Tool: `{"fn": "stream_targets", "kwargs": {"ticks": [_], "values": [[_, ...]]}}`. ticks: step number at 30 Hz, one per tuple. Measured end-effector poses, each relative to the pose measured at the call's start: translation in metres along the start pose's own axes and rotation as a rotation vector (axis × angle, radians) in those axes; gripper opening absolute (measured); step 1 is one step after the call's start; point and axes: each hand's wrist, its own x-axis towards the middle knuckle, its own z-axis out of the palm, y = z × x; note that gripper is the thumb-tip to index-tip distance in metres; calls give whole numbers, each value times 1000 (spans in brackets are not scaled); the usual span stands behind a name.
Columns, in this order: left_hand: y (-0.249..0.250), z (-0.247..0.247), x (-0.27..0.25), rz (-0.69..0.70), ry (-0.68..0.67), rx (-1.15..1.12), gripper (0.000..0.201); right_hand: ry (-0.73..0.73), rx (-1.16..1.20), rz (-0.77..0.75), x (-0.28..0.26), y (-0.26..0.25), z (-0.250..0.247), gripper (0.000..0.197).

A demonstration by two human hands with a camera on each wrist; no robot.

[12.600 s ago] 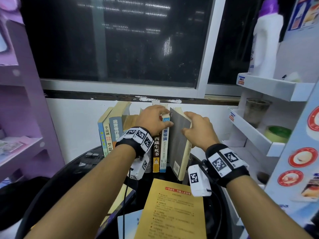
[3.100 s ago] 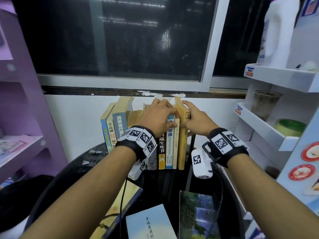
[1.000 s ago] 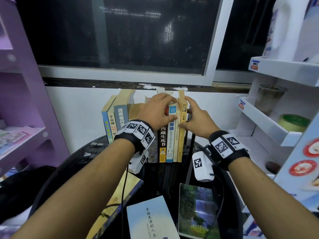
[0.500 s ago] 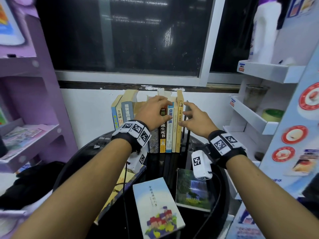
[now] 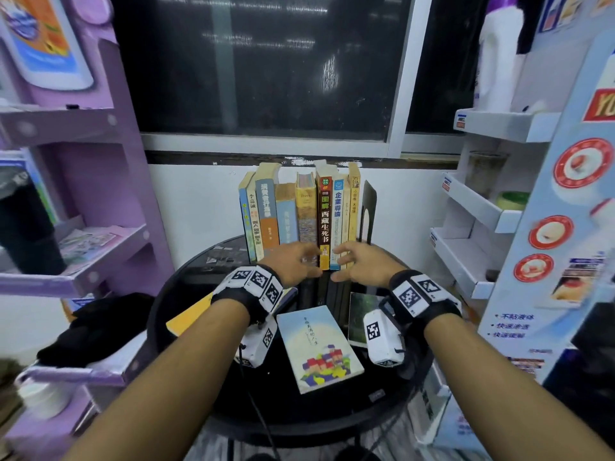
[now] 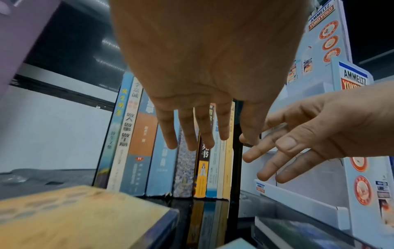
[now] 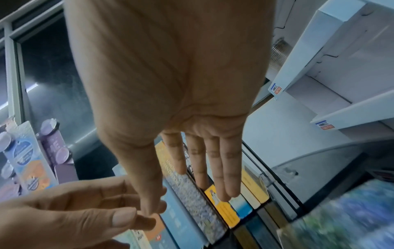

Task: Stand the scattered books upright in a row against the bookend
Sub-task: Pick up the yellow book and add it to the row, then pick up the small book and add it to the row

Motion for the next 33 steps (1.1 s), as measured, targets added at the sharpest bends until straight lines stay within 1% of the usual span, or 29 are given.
{"fn": "stream_targets", "kwargs": {"ticks": [3,6,9,14,16,18,21,24,29,33], "values": [[-6,14,-11,-60,-129,-44,54,-88,-8,33,-5,2,16,69],[-12,24,-20,-103,-248,-16,60,-165,-59,58,-9,4,29,71],[-15,29,-26,-144,-358,23,67,-207,-140,63,-10,6,39,72],[-17,36,-30,-190,-445,114,76,-257,-238,51,-9,7,48,80],[-16,39,-30,-184,-452,163,82,-273,-287,40,-7,6,51,84],[-15,43,-29,-165,-426,206,87,-297,-329,34,-6,6,54,88],[-14,45,-29,-132,-384,224,89,-329,-372,30,-5,6,57,93],[-17,47,-29,-113,-374,228,92,-331,-408,21,-4,4,60,94],[-19,50,-32,-39,-311,256,92,-284,-449,-10,-4,6,61,83],[-24,51,-33,-7,-265,202,86,-201,-383,-43,-4,9,59,76]]}}
